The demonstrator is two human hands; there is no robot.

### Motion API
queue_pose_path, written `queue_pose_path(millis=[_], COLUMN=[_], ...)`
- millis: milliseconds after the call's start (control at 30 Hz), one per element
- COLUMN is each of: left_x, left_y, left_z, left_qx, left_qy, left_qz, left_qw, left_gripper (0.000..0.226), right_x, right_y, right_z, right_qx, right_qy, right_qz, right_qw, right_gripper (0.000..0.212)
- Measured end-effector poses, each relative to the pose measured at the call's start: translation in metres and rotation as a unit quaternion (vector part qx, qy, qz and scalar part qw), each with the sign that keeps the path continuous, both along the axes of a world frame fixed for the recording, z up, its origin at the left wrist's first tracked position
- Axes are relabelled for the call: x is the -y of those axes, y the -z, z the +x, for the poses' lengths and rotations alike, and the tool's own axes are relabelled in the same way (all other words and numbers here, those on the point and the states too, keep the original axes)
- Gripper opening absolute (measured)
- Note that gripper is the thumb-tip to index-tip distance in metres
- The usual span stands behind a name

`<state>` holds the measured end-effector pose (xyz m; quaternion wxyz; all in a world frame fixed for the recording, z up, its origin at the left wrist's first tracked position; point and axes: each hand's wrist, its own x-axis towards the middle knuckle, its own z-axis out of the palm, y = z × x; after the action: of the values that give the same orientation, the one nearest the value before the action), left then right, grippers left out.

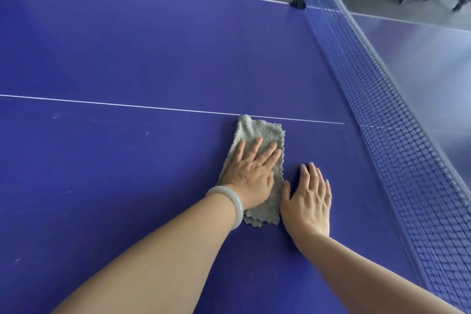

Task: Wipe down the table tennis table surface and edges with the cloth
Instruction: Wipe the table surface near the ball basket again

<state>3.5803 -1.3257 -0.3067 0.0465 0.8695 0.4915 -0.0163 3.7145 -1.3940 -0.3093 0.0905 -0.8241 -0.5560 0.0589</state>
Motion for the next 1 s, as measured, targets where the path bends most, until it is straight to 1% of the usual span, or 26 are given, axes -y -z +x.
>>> queue_pose_path(millis=[67,133,233,333,367,433,533,700,767,833,900,933,1000], left_x=[-0.009,-0.02,-0.039,-0.048,-0.046,-0.035,0.0,0.098,0.145,0.167,0.154,0.14,0.105], left_y=[-0.001,0.0,0.001,0.005,0.006,0.005,0.002,-0.003,-0.002,0.0,-0.001,-0.001,-0.003], left_z=[0.0,-0.015,-0.065,-0.126,-0.136,-0.13,-0.091,-0.031,-0.026,-0.045,-0.082,-0.102,-0.139], left_qx=[-0.005,0.012,0.035,0.019,0.011,0.009,0.036,0.071,0.084,0.09,0.079,0.067,0.045], left_qy=[0.032,0.013,-0.127,-0.251,-0.276,-0.294,-0.26,-0.117,-0.055,-0.002,-0.004,-0.034,-0.13], left_qz=[-0.008,-0.01,0.009,0.016,0.017,0.023,0.03,0.024,0.01,-0.004,0.022,0.043,0.06], left_qw=[0.999,1.0,0.991,0.968,0.961,0.955,0.965,0.99,0.995,0.996,0.997,0.996,0.989], left_gripper=[0.06,0.058,0.057,0.058,0.058,0.06,0.062,0.062,0.062,0.061,0.058,0.058,0.061], right_x=[-0.003,-0.001,0.001,0.0,-0.001,-0.002,-0.001,0.001,0.002,0.003,0.003,0.002,0.0], right_y=[-0.001,-0.002,-0.002,0.001,0.002,0.003,0.003,0.0,-0.001,-0.002,-0.003,-0.003,-0.003], right_z=[-0.002,-0.002,0.0,0.001,0.001,0.003,0.002,0.001,0.001,0.0,-0.001,-0.001,0.001], right_qx=[-0.001,0.0,0.001,0.004,0.005,0.005,-0.001,-0.014,-0.017,-0.018,-0.02,-0.02,-0.019], right_qy=[0.0,0.0,0.002,0.003,0.002,0.0,0.001,-0.001,-0.004,-0.005,-0.004,-0.004,-0.003], right_qz=[-0.003,-0.009,-0.008,-0.005,-0.003,-0.003,-0.006,-0.005,-0.007,-0.008,-0.005,-0.005,-0.005], right_qw=[1.0,1.0,1.0,1.0,1.0,1.0,1.0,1.0,1.0,1.0,1.0,1.0,1.0], right_gripper=[0.065,0.065,0.065,0.065,0.065,0.065,0.065,0.064,0.064,0.064,0.064,0.064,0.064])
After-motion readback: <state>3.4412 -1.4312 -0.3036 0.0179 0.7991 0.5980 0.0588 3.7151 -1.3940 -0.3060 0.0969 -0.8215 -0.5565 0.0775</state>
